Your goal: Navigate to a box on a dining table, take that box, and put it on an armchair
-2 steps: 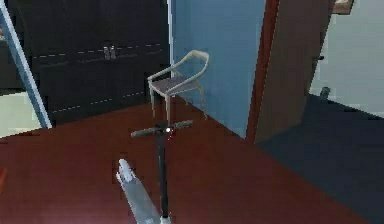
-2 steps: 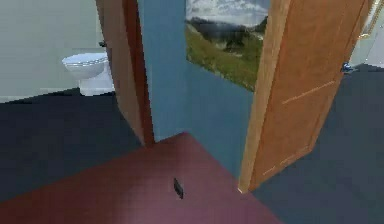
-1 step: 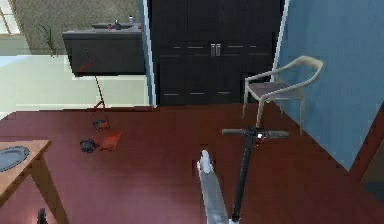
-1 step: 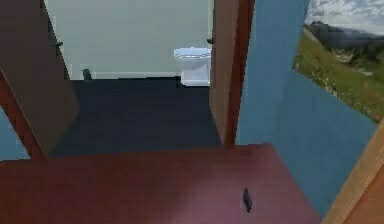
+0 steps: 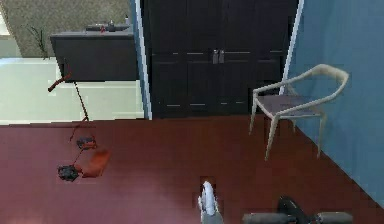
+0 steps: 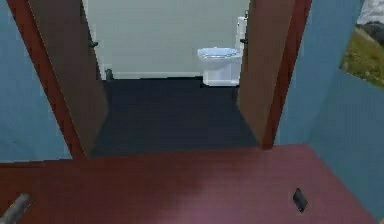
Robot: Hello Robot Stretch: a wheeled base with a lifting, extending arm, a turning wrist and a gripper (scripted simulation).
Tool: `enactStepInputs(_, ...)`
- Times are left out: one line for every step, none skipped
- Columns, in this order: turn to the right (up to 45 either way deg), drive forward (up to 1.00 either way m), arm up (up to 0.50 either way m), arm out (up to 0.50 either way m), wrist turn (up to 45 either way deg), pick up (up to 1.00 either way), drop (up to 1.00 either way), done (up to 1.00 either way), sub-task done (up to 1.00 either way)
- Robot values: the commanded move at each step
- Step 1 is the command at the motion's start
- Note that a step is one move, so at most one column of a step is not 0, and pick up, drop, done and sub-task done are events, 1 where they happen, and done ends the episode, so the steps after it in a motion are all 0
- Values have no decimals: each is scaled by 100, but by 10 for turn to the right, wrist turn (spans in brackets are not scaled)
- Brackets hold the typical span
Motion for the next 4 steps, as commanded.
enactStepInputs(-390,0,0,0,0,0,0,0,0)
enactStepInputs(0,100,0,0,0,0,0,0,0)
enactStepInputs(-120,0,0,0,0,0,0,0,0)
enactStepInputs(0,15,0,0,0,0,0,0,0)
